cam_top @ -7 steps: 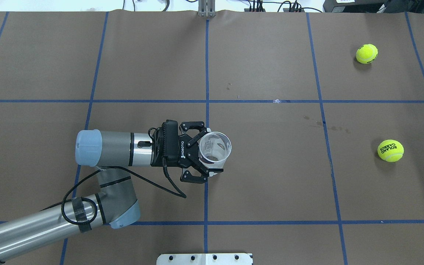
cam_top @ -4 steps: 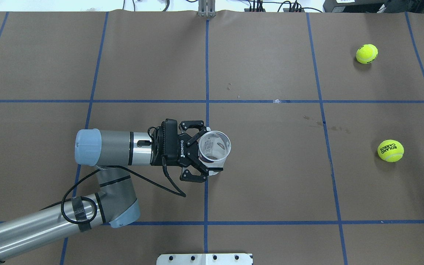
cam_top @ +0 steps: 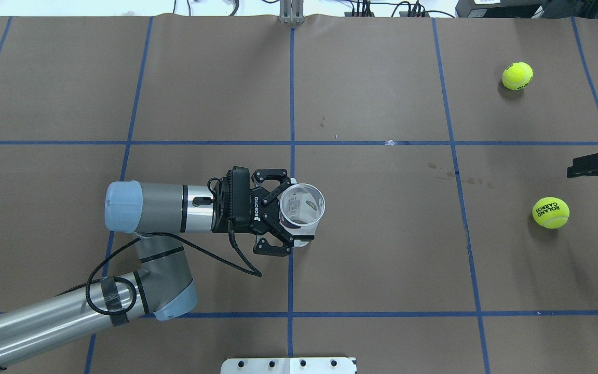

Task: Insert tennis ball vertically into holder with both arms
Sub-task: 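Lower the right gripper onto the nearer yellow ball while left holds the can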

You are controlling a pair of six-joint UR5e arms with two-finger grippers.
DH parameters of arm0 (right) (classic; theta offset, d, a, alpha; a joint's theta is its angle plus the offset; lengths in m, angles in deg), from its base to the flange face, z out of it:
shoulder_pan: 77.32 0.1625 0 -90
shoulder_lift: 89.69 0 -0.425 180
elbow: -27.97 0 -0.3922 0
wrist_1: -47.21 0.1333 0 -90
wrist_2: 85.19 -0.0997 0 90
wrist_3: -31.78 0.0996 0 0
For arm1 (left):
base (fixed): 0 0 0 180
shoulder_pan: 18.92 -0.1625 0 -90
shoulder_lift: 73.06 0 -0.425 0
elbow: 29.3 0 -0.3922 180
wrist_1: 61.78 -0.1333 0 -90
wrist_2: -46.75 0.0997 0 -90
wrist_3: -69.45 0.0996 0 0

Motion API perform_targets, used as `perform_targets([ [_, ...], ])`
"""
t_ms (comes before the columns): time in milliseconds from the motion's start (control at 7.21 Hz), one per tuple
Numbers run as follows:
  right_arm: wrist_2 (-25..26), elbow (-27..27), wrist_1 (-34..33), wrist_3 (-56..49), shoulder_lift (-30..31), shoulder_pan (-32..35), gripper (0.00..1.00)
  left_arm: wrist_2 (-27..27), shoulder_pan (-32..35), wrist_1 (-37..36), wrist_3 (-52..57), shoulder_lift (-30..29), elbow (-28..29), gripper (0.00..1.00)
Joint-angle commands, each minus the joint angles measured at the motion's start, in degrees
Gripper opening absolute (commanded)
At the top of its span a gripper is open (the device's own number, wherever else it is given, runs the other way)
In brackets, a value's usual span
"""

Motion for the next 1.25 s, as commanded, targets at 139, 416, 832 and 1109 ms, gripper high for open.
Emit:
perform_targets([
  [139, 4.3, -5.2, 7.7, 0.6, -0.1, -5.1, 1.0, 0.0, 0.3, 0.0, 0.0, 0.0, 0.0, 0.98],
  [416, 4.2, -5.2, 7.8, 1.1, -0.2, -6.0, 1.0, 0.0, 0.3, 0.0, 0.0, 0.1, 0.0, 0.99],
  [832, 4.5, -5.8, 7.8, 1.2, -0.1, -9.3, 1.0, -0.1, 0.3, 0.0, 0.0, 0.1, 0.0, 0.98],
  [1109, 6.6, -7.7, 7.8, 1.2, -0.1, -11.1, 1.0, -0.1, 0.3, 0.0, 0.0, 0.2, 0.0, 0.99],
])
